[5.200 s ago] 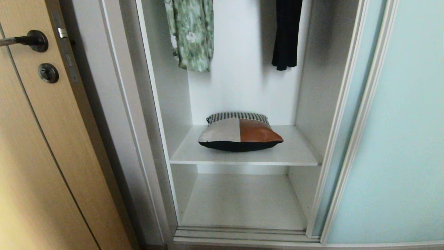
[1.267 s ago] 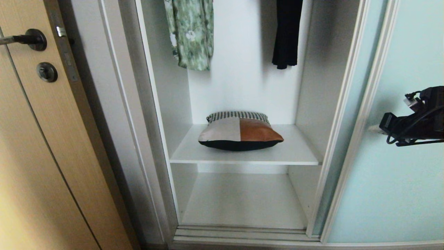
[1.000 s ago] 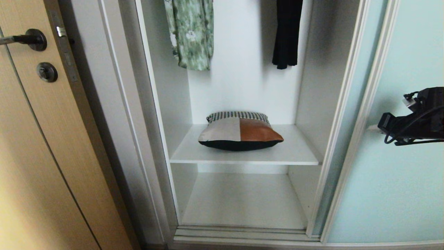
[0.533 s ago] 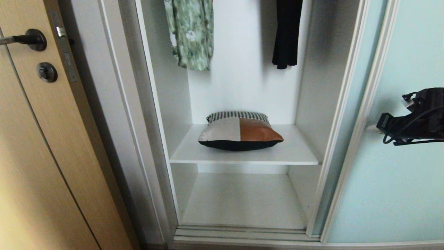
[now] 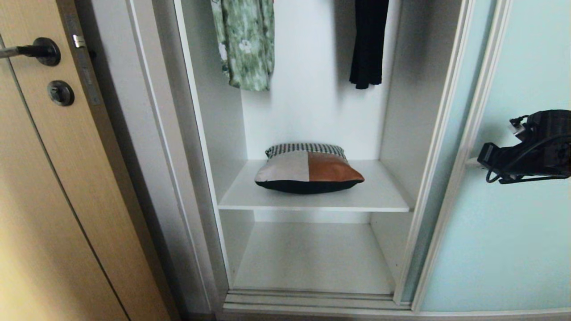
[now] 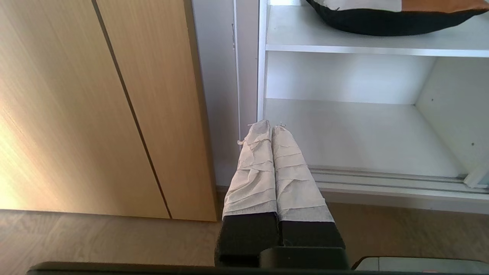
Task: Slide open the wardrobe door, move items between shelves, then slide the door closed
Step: Close the door
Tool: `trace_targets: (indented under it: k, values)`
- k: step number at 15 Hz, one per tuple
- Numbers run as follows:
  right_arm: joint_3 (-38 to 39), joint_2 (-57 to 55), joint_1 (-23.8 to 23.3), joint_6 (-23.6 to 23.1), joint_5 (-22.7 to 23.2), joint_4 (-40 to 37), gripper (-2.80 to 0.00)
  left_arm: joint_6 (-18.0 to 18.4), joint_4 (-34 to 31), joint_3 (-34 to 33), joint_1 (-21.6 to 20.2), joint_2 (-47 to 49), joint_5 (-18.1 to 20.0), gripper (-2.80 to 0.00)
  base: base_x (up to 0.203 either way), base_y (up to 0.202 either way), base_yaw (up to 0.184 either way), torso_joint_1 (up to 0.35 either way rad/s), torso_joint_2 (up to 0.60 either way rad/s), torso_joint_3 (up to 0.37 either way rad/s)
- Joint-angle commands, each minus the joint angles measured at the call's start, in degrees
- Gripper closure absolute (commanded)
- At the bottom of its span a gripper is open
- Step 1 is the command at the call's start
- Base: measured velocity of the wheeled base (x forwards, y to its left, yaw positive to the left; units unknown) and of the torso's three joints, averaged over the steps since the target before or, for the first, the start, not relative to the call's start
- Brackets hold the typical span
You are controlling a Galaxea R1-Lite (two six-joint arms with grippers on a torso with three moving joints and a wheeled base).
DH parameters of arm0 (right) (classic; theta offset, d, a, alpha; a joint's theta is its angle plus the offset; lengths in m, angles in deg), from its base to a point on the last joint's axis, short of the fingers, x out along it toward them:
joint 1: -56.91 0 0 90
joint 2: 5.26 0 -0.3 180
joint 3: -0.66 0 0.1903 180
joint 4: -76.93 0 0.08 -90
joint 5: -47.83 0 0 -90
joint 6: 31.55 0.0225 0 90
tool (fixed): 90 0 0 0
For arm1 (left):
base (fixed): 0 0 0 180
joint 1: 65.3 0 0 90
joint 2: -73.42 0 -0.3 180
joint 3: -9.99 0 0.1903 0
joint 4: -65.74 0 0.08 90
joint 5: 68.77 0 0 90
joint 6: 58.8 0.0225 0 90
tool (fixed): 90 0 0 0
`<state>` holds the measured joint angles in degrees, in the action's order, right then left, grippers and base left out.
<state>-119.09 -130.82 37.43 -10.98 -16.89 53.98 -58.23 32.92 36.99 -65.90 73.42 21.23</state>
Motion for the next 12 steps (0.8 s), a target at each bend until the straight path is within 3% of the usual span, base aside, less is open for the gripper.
trace_targets:
  k: [1,5,8,12]
  values:
    - [0.1,-0.1,0.2,0.1,0.2,0.1,0.0,0.0,0.0,0.0,0.0,0.1,0.0,0.0,0.0,0.0,0.0,0.0,0.0,0.0]
    - [0.5,0.9,0.3,0.2,0.2,0.1,0.0,0.0,0.0,0.0,0.0,0.1,0.1,0.0,0.0,0.0,0.0,0.0,0.0,0.0]
    - [0.9,2.5,3.0,0.3,0.2,0.0,0.0,0.0,0.0,0.0,0.0,0.1,0.0,0.0,0.0,0.0,0.0,0.0,0.0,0.0]
    - [2.1,3.9,7.7,0.2,-5.8,0.1,0.0,0.0,0.0,0.0,0.0,0.1,0.0,0.0,0.0,0.0,0.0,0.0,0.0,0.0]
